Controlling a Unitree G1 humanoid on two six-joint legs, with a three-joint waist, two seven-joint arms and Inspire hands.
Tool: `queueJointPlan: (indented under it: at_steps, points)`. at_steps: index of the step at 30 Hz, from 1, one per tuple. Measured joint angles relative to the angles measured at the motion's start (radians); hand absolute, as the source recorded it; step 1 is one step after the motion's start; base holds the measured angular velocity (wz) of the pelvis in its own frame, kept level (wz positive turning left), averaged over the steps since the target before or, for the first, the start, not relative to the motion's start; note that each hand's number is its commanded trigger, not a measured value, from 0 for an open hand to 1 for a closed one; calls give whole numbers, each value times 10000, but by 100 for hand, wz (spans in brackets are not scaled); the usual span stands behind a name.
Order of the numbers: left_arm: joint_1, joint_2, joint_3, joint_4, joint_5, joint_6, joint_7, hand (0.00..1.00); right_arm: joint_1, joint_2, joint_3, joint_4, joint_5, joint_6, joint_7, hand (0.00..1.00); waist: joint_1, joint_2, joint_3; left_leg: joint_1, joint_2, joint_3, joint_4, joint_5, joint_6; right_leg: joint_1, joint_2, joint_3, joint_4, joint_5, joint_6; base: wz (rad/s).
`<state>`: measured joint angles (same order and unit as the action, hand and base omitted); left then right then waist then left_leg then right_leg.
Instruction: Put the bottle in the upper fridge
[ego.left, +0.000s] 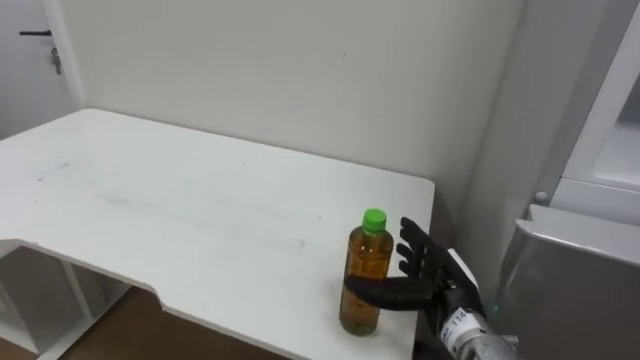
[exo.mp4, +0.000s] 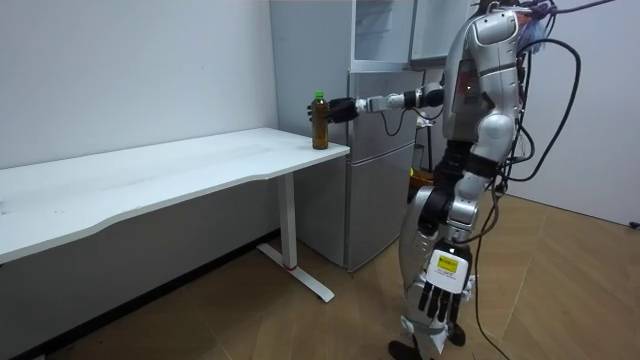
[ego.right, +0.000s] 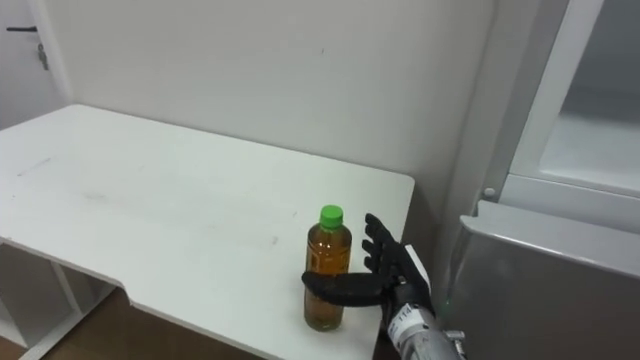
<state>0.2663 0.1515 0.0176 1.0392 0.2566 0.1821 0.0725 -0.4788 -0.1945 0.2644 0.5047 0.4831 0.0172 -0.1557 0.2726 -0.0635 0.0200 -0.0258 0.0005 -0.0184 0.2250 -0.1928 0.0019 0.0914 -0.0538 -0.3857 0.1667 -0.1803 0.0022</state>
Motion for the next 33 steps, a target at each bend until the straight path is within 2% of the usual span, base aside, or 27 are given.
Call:
queueJointPlan:
  at_steps: [7,14,22,33]
  points:
    - [0,7,6,-96,1,-1,-121,0,-1,-19,2,12,-52,4,-52,0,128,36,-9,-21,-63,-217,67,34,6,24,-39,-267,-2,0,0,9]
    - [5,15,8,-99,1,-10,-189,0,-2,-41,81,210,204,3,47,0,182,161,-73,-70,-128,-270,57,53,35,32,-95,-304,-1,-16,27,1]
    - [13,84,4,-120,1,-78,-188,0,-8,-127,93,825,186,0,60,0,341,54,-144,-223,-157,-444,13,136,24,-47,-109,-506,2,-22,36,7]
    - [72,191,2,-142,-7,-88,-188,0,-19,-139,281,1132,388,1,31,0,392,-26,-128,-504,-157,-499,100,161,20,-261,-120,-567,9,-21,35,1]
